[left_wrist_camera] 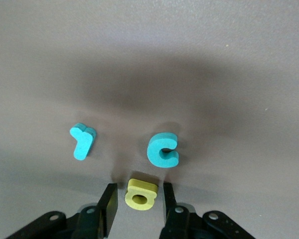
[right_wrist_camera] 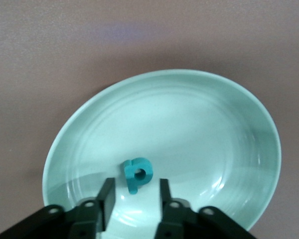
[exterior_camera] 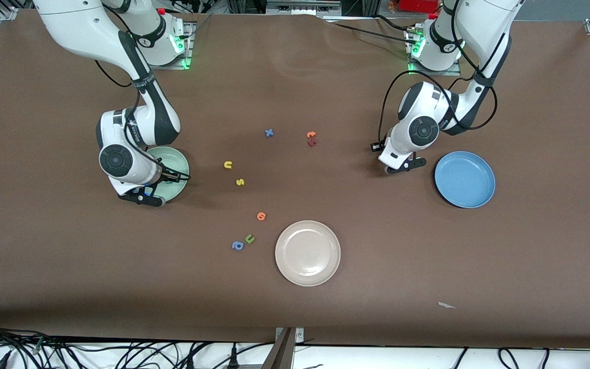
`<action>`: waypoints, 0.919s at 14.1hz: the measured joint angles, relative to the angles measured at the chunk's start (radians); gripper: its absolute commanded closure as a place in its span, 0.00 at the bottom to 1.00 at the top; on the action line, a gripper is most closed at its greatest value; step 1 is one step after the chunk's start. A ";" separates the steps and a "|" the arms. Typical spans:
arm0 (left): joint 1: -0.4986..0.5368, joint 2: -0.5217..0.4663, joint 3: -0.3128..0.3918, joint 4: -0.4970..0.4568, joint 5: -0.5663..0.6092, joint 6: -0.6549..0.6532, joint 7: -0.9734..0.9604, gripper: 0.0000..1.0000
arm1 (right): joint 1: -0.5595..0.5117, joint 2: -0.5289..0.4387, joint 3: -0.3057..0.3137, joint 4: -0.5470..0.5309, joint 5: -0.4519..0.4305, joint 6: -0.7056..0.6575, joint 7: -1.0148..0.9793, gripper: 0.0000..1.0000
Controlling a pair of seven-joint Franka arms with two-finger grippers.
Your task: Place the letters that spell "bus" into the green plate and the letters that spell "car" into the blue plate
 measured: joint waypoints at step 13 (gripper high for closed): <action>0.011 -0.046 -0.002 0.009 -0.004 -0.044 0.007 0.90 | 0.042 -0.007 0.231 0.086 0.006 -0.035 0.194 0.44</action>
